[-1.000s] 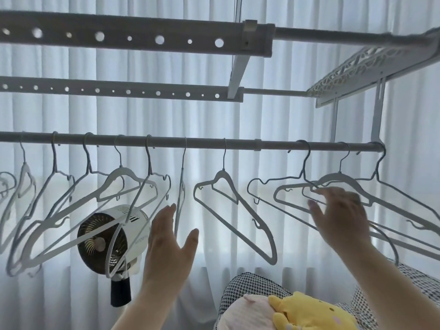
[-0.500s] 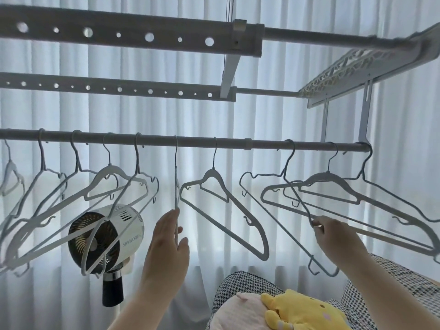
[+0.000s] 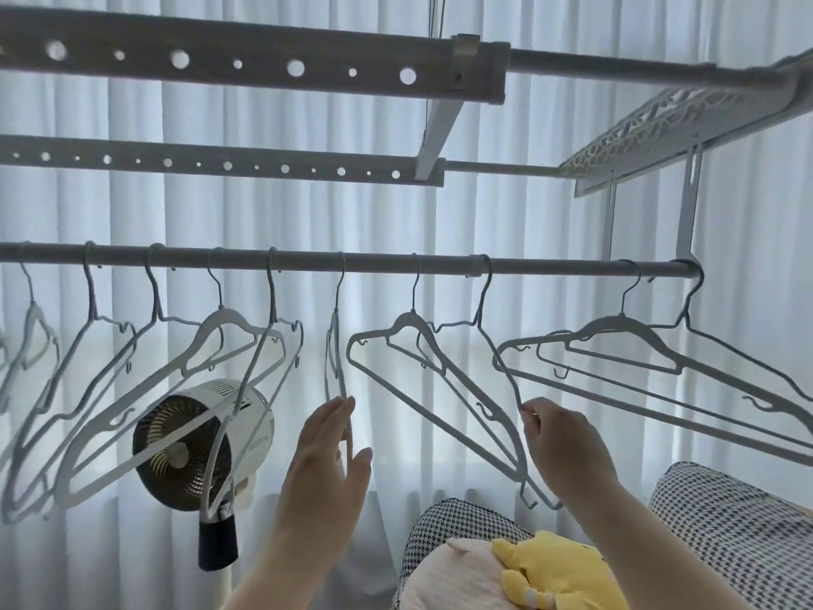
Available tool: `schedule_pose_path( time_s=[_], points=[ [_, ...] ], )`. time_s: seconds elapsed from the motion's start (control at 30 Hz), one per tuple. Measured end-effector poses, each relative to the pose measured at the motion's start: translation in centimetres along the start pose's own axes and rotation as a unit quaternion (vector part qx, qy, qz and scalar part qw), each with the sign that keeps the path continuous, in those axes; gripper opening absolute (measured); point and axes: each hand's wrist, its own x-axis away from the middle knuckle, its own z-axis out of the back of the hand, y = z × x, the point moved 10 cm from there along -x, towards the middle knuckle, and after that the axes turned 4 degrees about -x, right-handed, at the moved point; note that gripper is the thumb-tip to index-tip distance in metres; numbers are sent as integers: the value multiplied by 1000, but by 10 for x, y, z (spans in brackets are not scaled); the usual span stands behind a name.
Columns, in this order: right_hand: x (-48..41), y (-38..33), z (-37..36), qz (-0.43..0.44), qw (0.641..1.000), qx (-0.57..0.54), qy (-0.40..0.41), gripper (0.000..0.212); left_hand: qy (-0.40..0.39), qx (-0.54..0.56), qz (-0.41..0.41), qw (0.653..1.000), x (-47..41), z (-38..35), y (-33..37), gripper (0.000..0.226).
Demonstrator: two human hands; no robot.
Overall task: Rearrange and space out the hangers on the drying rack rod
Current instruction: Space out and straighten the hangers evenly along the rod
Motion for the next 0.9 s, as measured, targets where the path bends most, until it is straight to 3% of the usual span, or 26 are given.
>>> schedule_pose_path(
  time_s=[0.23,0.43,0.67,0.73,0.8,0.9],
  points=[
    [12,-4,14,-20,999,2,32,34,8,-7,-12,1000,1,7,-4,53],
    [24,6,47,-14,991,-62,115,33,56,2,-78,995,6,19,17,75],
    [17,22,58,-3,986,-103,131,30,142,7,-228,963,18,27,79,36],
    [16,33,72,12,980,-93,177,36,126,44,-241,961,22,15,99,30],
    [15,52,88,21,974,-68,215,28,86,91,-231,965,26,-9,114,23],
    [6,96,107,-3,977,-20,212,20,43,128,-194,972,31,-49,128,21]
  ],
)
